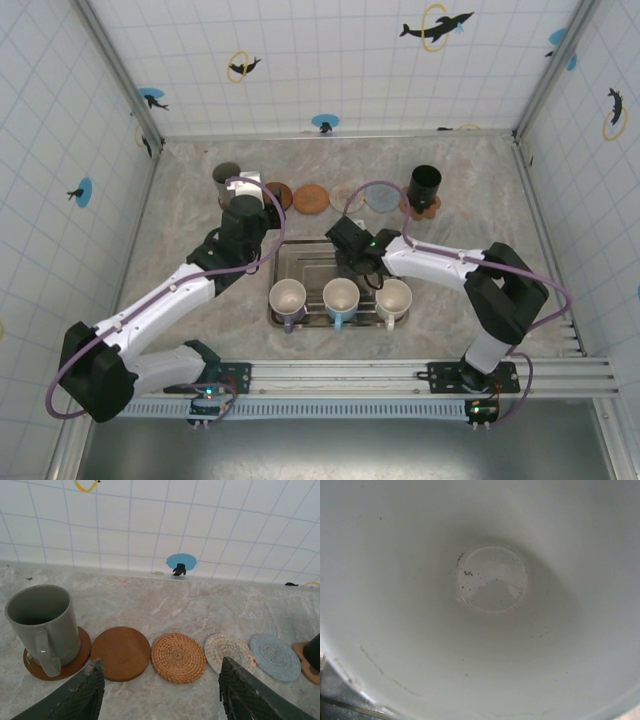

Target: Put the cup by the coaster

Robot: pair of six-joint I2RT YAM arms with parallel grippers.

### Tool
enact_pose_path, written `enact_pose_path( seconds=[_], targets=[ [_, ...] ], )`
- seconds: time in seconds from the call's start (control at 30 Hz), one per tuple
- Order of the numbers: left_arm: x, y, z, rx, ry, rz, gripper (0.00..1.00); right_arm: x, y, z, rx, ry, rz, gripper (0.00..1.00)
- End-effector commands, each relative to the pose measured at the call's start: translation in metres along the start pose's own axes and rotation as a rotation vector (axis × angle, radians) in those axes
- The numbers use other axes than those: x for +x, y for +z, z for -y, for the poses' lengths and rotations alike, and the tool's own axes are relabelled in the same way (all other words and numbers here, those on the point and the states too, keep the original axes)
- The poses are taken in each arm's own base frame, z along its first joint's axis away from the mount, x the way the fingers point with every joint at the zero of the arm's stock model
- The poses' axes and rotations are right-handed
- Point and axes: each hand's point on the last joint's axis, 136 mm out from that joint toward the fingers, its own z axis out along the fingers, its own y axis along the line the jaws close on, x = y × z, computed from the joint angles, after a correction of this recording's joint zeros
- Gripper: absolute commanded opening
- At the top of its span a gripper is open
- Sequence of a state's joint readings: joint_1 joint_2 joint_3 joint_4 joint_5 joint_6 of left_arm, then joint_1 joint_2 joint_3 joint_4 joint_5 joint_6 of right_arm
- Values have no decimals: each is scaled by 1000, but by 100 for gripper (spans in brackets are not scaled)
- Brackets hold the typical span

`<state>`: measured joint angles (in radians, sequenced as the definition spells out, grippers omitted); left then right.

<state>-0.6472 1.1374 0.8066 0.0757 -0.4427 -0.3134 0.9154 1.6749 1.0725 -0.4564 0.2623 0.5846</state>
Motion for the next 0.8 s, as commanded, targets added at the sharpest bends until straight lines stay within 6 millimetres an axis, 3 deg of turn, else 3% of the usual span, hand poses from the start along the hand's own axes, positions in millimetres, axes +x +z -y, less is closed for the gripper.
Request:
enact_pose_path(
  seconds=[0.0, 0.3, 0.77],
  targets=[
    [-11, -3, 0, -12, 6, 21, 61, -38, -32, -7, -24, 9, 133, 0],
    [-10, -3, -1, -14, 9, 19, 61, -51, -43, 1, -36, 23, 160, 0],
    [-11, -2, -3, -30, 3, 33, 61, -89, -54, 37, -55, 60, 184, 0]
  ],
)
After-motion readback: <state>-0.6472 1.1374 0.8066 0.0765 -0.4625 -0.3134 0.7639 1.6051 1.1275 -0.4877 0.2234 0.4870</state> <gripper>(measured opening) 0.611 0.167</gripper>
